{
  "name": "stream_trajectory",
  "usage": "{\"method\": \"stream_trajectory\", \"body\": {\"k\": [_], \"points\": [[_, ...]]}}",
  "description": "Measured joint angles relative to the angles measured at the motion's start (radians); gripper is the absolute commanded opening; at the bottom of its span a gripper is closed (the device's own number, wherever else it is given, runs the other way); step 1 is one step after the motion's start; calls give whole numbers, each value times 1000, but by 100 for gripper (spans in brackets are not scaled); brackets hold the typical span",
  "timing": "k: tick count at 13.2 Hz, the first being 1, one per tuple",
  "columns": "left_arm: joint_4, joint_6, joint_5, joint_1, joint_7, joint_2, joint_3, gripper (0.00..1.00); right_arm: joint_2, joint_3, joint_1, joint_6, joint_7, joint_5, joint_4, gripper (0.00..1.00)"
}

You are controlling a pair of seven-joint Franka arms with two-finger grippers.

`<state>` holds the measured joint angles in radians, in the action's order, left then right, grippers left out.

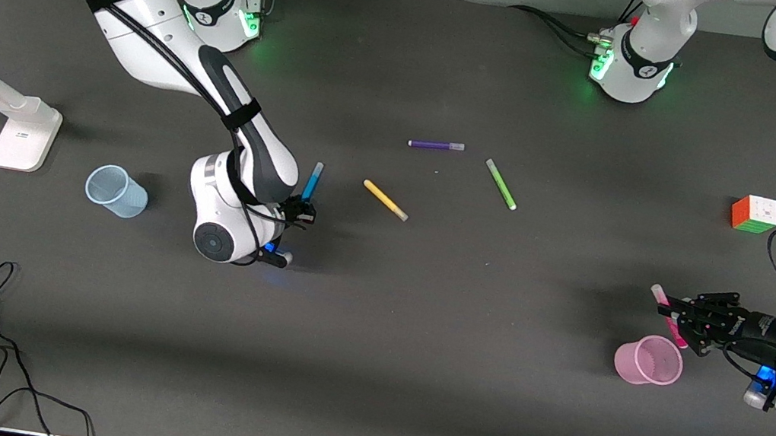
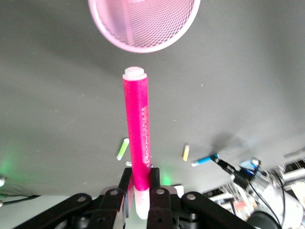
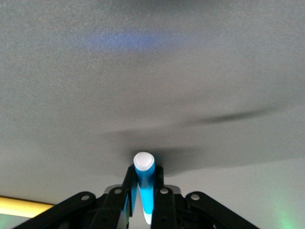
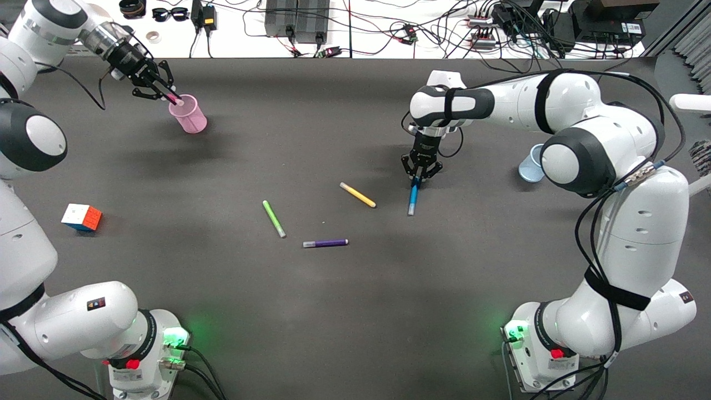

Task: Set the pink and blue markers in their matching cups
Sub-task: 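Lift the pink marker with the left gripper over the pink cup, then drop the pink marker into the pink cup while the right gripper carries the blue marker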

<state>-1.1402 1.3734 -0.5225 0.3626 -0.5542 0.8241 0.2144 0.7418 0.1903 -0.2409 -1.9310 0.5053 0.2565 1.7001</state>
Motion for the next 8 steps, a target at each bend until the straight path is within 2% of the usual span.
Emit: {"method": "stream_trajectory", "body": {"k": [3, 6, 7, 8], "points": [[0, 44, -48, 26, 75, 81, 1, 0, -52, -11, 3, 37, 0, -6, -12, 0], [2, 56, -60, 29, 105, 108, 6, 0, -205, -50, 39, 138, -10, -116, -23, 0], [4, 59, -60, 29, 108, 108, 7, 32, -265, -53, 70, 158, -44, -161, -19, 0], [8, 60, -60, 29, 116, 108, 8, 99, -325, -55, 108, 168, -98, -197, -3, 0]]}}
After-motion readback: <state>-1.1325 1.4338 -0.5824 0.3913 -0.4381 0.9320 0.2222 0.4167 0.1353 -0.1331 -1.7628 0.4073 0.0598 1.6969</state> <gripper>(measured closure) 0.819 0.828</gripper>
